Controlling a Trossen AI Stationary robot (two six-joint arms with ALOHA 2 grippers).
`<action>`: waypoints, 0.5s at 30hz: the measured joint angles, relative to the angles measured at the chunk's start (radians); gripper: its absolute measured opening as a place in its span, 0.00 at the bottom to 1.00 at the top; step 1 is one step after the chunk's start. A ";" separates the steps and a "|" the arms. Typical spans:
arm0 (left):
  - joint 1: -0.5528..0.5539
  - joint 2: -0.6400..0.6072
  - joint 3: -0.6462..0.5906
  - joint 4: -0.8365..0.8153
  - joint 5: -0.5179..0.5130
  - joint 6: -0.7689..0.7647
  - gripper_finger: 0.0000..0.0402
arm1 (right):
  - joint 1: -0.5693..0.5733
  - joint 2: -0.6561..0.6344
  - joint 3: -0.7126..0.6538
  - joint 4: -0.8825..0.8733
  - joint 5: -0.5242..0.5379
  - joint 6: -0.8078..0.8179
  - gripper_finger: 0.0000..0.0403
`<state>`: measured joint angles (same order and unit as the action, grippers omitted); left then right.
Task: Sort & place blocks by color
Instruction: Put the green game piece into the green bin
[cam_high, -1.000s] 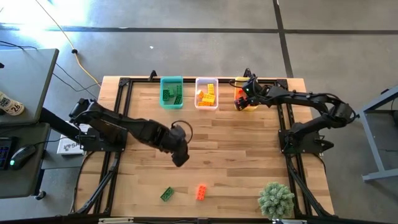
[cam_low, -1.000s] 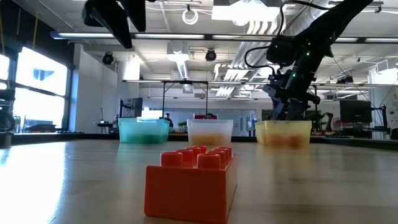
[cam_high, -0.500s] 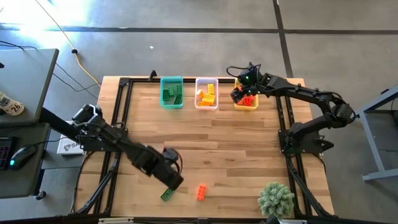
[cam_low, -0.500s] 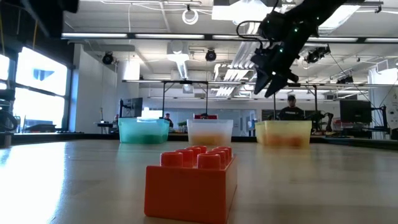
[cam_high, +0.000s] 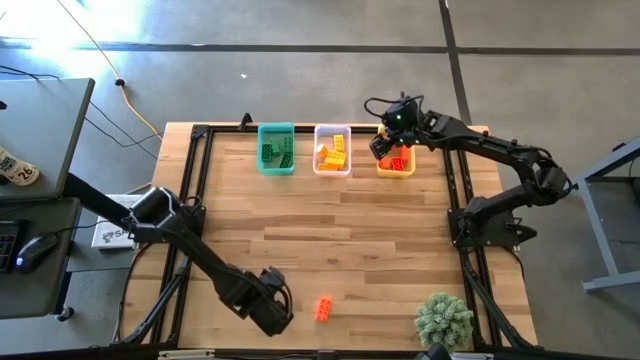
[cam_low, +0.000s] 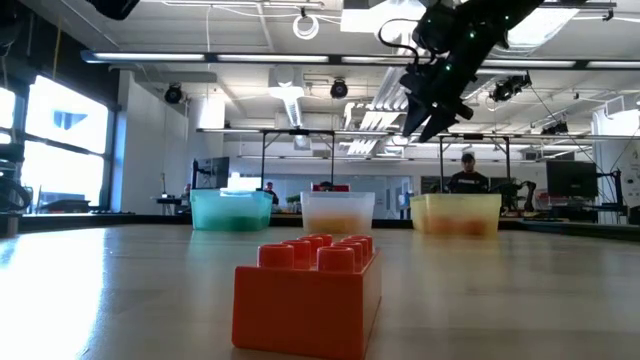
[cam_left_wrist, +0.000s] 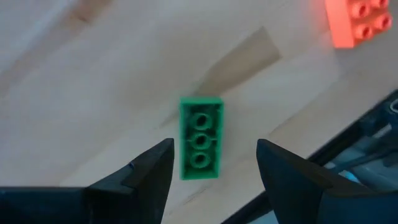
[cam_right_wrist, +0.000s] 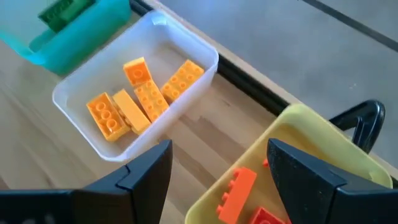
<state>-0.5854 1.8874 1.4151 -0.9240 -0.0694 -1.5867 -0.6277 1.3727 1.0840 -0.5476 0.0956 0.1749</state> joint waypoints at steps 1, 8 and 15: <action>0.000 0.013 0.000 0.021 0.013 0.000 0.54 | 0.000 0.000 -0.001 -0.010 0.000 0.000 0.62; 0.000 0.090 0.000 0.036 0.051 -0.036 0.54 | 0.000 0.000 -0.001 -0.039 -0.001 0.000 0.62; 0.000 0.128 0.000 0.056 0.083 -0.042 0.54 | 0.001 0.000 -0.002 -0.056 -0.003 0.000 0.62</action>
<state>-0.5854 2.0150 1.4147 -0.8682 0.0136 -1.6287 -0.6270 1.3727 1.0818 -0.6040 0.0927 0.1745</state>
